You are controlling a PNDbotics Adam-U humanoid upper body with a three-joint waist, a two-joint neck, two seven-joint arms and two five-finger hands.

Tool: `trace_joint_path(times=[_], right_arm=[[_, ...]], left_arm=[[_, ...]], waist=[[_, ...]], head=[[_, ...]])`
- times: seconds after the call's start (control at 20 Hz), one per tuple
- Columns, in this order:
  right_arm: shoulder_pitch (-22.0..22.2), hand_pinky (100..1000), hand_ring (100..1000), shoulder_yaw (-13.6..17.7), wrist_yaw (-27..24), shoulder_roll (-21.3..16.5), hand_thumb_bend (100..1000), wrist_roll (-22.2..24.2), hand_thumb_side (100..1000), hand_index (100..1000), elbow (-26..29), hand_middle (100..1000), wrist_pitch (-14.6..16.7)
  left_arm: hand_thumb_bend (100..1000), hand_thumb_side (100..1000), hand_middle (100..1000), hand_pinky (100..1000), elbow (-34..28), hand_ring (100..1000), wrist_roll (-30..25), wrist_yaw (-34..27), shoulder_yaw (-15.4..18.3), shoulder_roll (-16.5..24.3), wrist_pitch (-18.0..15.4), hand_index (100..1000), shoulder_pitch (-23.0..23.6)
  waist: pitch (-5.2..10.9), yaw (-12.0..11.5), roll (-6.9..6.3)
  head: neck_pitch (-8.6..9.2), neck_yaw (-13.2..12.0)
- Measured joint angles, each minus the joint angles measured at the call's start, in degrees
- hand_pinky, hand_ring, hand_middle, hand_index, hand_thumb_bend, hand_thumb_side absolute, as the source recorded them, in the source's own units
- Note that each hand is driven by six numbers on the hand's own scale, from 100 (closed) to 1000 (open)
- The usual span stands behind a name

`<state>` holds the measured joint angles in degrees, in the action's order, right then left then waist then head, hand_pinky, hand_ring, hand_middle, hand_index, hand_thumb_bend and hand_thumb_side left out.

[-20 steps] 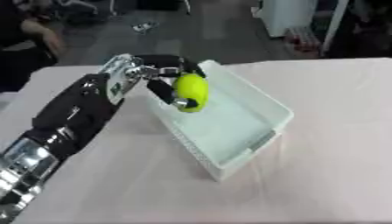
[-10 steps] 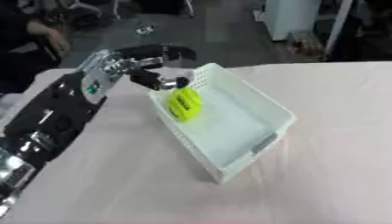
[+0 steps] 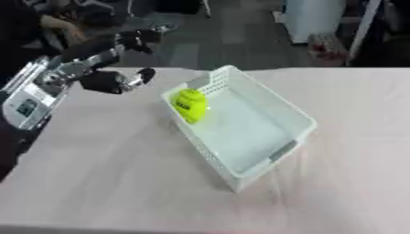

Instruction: Pick up objects on the table and place them in the box.

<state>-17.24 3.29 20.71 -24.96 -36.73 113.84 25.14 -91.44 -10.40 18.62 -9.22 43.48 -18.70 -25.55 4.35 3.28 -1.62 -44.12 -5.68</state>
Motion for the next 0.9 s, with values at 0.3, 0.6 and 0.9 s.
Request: trace_joint_path(times=[0.3, 0.6, 0.9], right_arm=[[1.69, 263, 498, 0.66, 1.18, -0.37, 100, -1.08, 1000, 593, 0.00, 527, -0.77], [2.68, 258, 497, 0.64, 1.69, -0.39, 100, -1.38, 1000, 592, 0.00, 527, -1.06], [2.71, 257, 497, 0.62, 1.97, -0.44, 100, -1.37, 1000, 591, 0.00, 526, -1.06]], left_arm=[[133, 822, 804, 564, -12.26, 607, 12.04, -1.84, 6.58, -8.05, 5.61, 864, 7.07], [133, 804, 649, 451, -18.03, 487, 19.61, -5.18, 8.34, -14.44, 7.27, 782, 8.33], [117, 798, 631, 433, -20.34, 473, 21.85, -8.70, 8.74, -15.38, 8.03, 746, 8.47]], waist=[[0.00, -1.68, 1.41], [-0.01, -2.59, 1.88], [-0.25, -2.73, 1.92]], head=[[0.09, 1.51], [0.33, 2.68], [-0.01, 2.65]])
